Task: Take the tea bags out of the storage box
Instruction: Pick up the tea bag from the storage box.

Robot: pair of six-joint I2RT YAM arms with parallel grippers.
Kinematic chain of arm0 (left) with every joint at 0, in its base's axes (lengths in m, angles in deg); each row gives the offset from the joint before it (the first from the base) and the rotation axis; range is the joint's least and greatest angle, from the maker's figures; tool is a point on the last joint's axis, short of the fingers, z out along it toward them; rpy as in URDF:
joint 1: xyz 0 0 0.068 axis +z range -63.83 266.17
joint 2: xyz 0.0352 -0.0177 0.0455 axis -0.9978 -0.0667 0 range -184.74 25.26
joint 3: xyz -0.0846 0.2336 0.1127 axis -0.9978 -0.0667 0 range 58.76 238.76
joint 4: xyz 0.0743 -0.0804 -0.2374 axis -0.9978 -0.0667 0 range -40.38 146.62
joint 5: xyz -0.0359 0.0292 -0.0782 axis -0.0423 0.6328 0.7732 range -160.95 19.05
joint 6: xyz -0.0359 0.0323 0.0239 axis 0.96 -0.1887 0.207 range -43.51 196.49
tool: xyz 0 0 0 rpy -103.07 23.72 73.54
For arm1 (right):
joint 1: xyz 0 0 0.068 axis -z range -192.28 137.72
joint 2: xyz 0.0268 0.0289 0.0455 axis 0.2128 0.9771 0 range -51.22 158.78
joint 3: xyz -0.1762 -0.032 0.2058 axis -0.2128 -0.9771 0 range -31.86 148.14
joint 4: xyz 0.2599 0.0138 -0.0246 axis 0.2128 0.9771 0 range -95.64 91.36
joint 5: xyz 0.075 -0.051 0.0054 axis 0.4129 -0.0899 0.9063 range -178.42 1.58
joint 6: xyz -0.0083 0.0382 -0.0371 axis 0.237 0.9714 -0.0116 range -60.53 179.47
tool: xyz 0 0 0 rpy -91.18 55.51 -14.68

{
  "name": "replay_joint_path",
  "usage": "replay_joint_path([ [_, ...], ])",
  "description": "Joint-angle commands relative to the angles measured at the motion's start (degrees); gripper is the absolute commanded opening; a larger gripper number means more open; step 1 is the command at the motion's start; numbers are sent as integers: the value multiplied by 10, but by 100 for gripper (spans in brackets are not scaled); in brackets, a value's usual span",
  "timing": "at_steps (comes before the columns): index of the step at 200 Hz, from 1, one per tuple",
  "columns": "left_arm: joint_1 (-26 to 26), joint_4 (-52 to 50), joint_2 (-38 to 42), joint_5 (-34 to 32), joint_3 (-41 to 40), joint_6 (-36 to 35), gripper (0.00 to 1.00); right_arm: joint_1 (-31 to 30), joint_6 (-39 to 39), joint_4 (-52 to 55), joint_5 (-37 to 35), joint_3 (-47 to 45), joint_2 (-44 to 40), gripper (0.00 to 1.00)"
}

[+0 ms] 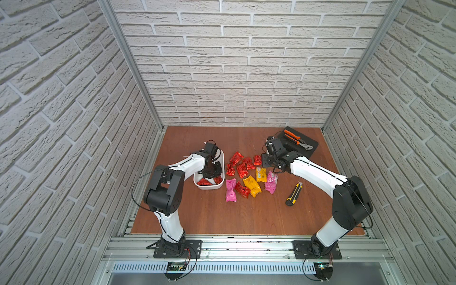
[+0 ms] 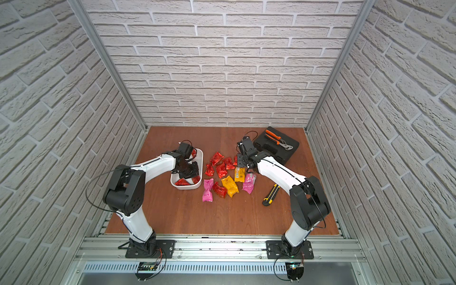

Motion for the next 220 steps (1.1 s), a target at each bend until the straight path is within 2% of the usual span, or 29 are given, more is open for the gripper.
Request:
replay_joint_path([
  [1,3,-6,7,-45,-17,20,18,-1,-10,4,5,-5,-33,53],
  [33,3,-13,26,-67,-24,25,6,0,-13,4,15,2,-41,53],
  [75,-5,-31,89,-135,-27,22,2,-3,2,-21,61,-5,-66,54],
  [100,-32,-34,124,-156,-9,-13,0,-7,12,-38,87,-20,-85,54],
  [140,-135,-95,118,-207,83,-139,0,-7,15,2,47,-24,-92,54],
  [159,-215,-114,101,-273,112,-212,0,-6,17,44,3,-24,-97,53],
  [176,-277,-100,84,-304,113,-267,0,2,41,70,-43,-45,-121,53],
  [220,-405,-10,33,-291,104,-368,0,37,72,107,-86,-126,-214,53],
])
